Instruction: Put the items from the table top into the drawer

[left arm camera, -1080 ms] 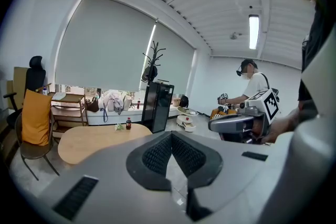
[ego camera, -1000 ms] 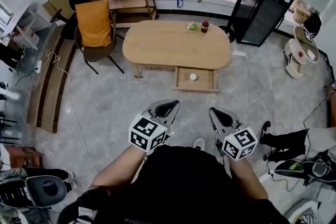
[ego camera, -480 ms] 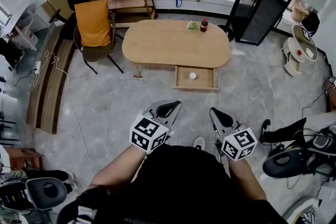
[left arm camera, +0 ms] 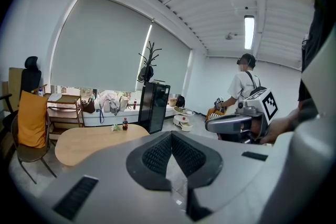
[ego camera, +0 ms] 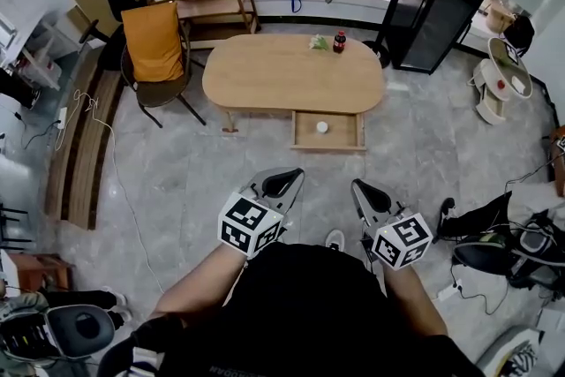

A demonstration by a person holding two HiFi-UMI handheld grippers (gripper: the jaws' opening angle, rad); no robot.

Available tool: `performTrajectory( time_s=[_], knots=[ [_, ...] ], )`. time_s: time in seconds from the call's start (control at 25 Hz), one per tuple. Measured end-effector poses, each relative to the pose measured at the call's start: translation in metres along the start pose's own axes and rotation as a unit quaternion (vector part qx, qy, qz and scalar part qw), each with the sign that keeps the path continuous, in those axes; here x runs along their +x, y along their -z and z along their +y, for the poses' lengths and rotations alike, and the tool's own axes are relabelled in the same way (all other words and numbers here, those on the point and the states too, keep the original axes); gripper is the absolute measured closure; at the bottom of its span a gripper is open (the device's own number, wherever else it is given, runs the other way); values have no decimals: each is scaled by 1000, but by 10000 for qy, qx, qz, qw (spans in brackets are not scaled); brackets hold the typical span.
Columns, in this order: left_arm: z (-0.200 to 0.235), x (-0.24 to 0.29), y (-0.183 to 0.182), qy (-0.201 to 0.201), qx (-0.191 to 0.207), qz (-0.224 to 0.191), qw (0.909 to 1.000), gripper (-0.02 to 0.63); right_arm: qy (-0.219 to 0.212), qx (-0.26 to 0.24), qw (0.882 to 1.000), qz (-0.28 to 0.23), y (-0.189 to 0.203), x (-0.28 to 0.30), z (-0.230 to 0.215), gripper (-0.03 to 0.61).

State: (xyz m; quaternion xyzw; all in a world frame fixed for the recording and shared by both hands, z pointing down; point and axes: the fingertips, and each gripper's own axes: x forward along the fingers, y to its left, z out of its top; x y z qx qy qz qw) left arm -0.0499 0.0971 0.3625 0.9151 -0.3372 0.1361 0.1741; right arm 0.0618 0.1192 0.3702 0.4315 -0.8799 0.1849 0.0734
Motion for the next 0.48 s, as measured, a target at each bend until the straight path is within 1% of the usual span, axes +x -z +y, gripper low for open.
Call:
performTrajectory(
  time_s=[0.48],
  knots=[
    [-1, 2, -2, 0, 9, -43, 10000, 612, 0, 4, 10000, -11, 1, 0, -3, 577]
  ],
)
